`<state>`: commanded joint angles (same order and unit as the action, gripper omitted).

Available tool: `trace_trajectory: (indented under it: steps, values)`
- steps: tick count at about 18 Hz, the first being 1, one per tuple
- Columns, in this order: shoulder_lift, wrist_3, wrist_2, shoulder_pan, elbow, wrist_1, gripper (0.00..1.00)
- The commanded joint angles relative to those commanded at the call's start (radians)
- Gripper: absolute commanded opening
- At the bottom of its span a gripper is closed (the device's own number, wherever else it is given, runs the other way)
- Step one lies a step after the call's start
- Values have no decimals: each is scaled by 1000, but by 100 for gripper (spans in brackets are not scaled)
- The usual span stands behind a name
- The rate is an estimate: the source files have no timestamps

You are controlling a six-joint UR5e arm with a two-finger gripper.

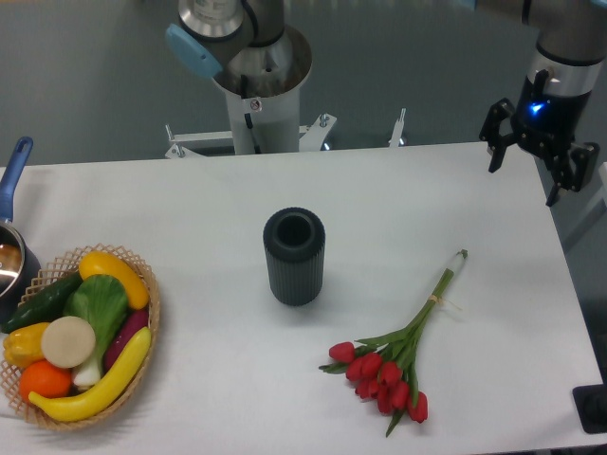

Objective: Pick up the flowers from the table
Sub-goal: 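Move the open gripper down toward the green stems of the red tulips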

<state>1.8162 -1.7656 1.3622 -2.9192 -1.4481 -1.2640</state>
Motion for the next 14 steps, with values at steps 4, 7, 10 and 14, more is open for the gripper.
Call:
trace_trajectory:
  steps: [4, 7, 10, 14]
  values:
    - [0, 0, 0, 2, -8, 5, 100]
    - [0, 12, -6, 3, -11, 3, 100]
    - [-3, 23, -64, 0, -46, 17, 100]
    - [-9, 129, -71, 3, -63, 34, 100]
